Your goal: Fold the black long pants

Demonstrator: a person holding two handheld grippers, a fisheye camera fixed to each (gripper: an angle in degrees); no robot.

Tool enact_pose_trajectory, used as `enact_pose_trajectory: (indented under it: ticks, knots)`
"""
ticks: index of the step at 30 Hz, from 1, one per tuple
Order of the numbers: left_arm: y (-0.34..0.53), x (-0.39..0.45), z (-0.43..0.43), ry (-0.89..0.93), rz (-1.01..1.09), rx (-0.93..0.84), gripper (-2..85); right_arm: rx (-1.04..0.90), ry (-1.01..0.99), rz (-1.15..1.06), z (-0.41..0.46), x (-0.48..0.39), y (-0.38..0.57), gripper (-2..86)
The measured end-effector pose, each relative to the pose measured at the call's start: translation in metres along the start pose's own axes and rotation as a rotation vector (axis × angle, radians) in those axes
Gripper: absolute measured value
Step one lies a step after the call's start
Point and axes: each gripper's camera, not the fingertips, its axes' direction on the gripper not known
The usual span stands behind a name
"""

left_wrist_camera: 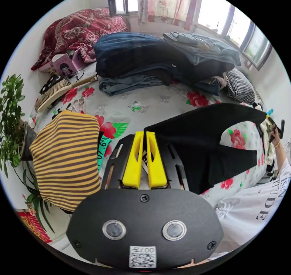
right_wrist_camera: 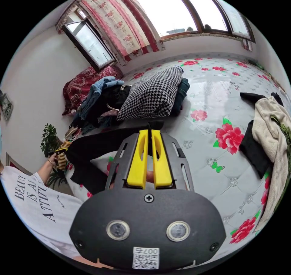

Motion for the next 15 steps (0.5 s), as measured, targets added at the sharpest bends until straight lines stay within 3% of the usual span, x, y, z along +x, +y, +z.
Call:
enact_pose_trajectory:
  ticks: [6, 11, 15]
  knots:
    - [-0.011, -0.004, 0.005, 0.109, -0.058, 0.013, -0.7, -0.020, -0.054, 0.135, 0.020, 0.017, -0.001, -0.2]
    - [0.014, 0.027, -0.048, 0.085, 0.099, 0.145, -0.6, 0.120, -0.015, -0.127, -0.065, -0.020, 0.010, -0.1]
    - [0.086, 0.037, -0.056, 0.062, 0.129, 0.160, -0.6, 0.109, 0.087, -0.190, -0.091, -0.021, 0.066, -0.1]
